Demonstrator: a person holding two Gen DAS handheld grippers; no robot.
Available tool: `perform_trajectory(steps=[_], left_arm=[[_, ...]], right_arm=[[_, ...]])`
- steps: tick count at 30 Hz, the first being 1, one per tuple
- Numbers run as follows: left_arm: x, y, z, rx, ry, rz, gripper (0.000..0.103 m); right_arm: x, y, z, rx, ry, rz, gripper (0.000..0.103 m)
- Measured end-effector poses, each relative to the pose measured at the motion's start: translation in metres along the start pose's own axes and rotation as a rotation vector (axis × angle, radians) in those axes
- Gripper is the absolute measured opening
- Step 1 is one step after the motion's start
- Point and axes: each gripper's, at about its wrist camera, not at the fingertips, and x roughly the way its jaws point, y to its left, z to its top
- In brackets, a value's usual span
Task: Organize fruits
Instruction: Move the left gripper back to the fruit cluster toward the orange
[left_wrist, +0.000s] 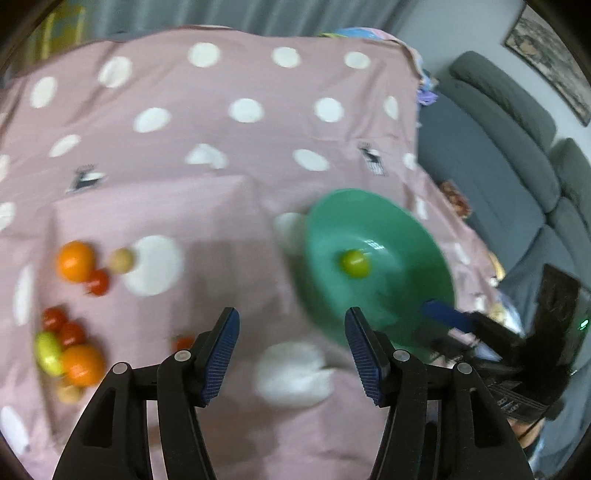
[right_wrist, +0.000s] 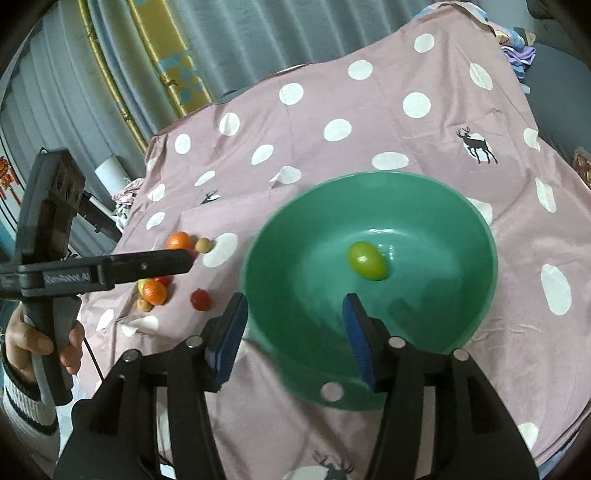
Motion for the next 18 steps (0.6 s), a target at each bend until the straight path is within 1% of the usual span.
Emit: perform_trajectory(steps=[2,4,7,11,14,18], left_arm=[[-0.011,0.017,-0.011,-0.016,-0.012,0.050,0.059],[-0.021,0.037,-0.023,-0.060,-0.021,0.086,0.059],[-0.035,0.065,-0.040,-0.125,-0.026,0.123,0.059],[-0.052,0.097,-0.065,-0.195,-0.033,0.159,0.059],[-0.062,0.115,-0.085,-0.240,-0.039,0.164,0.059],[-0.070,0.132,-0.102,-0.289,-0.044,0.138,0.059]], right_arm=[[-0.004,0.007,-0.001,-0.008,-0.004,0.019,0.055],[-0.007,0.015,-0.002,-0.025,-0.007,0.034,0.056],[-0.008,0.027,-0.004,-0.047,-0.004,0.060,0.058],[-0.003,0.045,-0.008,-0.070,0.013,0.096,0.058],[0.005,0.061,-0.014,-0.093,0.041,0.127,0.058],[0.020,0.083,-0.021,-0.126,0.087,0.165,0.058]])
